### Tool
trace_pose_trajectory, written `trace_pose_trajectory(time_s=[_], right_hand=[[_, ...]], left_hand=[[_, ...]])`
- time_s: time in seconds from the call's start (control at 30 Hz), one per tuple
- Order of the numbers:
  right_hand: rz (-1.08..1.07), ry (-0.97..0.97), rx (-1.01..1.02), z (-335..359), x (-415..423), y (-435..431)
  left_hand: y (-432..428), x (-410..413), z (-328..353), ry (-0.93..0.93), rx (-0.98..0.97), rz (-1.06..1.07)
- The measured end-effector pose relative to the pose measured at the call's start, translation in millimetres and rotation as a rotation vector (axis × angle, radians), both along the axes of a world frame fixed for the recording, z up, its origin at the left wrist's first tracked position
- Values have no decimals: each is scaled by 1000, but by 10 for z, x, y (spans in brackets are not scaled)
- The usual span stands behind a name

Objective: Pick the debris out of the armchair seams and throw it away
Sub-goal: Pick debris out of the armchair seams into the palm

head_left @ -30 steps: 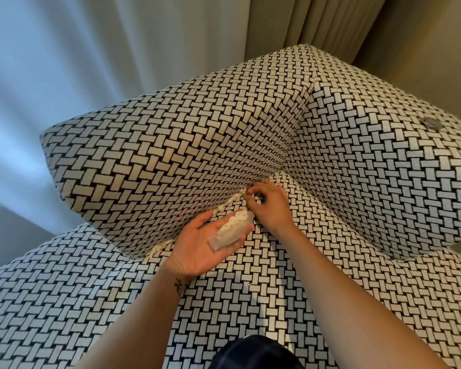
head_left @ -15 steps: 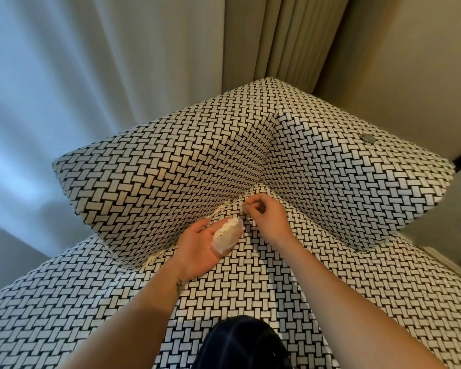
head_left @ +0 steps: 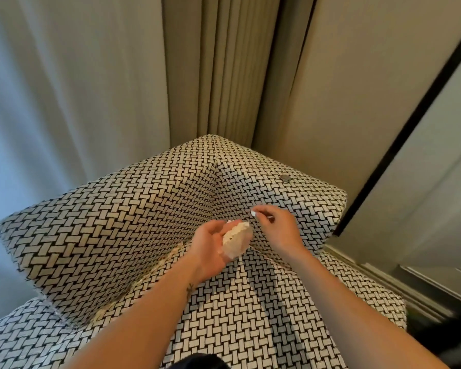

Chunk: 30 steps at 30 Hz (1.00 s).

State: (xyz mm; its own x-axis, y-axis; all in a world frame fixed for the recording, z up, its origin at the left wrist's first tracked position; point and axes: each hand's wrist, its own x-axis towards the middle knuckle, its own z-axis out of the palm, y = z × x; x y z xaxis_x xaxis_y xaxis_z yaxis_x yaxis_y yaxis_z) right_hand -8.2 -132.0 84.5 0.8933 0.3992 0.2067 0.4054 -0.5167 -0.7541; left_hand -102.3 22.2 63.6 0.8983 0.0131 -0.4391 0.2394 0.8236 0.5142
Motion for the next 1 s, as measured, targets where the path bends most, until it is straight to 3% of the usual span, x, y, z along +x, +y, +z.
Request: trace_pose_trajectory(time_s=[0.33,0.73,1.0], right_hand=[[-130,-244,-48,401,710,-384],[-94,-238,-250,299,946,-319],[-63,-306,-257,281,937,-336]], left_hand=[[-346,682,572,-27,32,22],[-450,916,619,-15,79,65],[-486,944,619,-15,99,83]])
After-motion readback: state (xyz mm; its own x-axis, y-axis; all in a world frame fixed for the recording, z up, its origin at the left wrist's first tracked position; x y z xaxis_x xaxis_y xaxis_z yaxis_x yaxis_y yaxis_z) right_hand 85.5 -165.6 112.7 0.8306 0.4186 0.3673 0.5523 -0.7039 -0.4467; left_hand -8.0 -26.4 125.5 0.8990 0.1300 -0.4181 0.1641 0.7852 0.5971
